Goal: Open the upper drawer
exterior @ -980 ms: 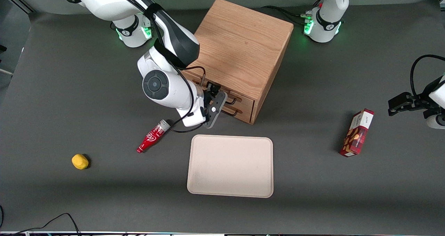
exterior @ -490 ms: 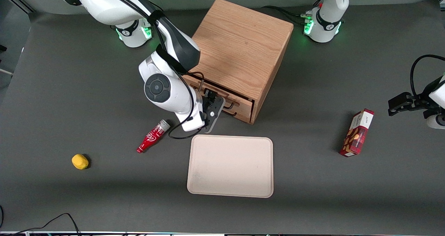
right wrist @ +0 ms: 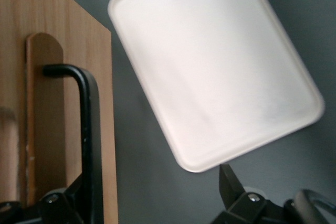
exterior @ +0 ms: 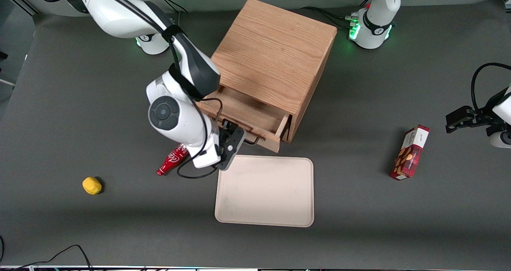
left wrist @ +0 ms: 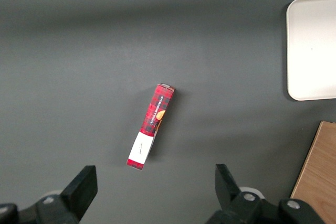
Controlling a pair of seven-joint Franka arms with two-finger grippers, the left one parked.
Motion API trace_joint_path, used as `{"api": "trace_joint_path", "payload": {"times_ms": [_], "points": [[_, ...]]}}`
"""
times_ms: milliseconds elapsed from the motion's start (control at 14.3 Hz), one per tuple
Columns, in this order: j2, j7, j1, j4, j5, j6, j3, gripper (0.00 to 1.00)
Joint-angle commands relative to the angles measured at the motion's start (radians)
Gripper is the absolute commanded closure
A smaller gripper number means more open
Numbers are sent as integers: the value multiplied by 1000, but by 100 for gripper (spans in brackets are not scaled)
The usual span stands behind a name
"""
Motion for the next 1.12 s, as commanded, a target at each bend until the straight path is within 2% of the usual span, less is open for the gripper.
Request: {"api": "trace_joint_path", "payload": {"times_ms": [0,350,630,1050], "points": [[54,-48,-1,100,-12,-6,-49,0],[78,-89,-13,151,-12,58,-128,0],[87,-88,-47,156,-12,135,-128,0],[49,-53,-76,179,10,120,-125,0]]}}
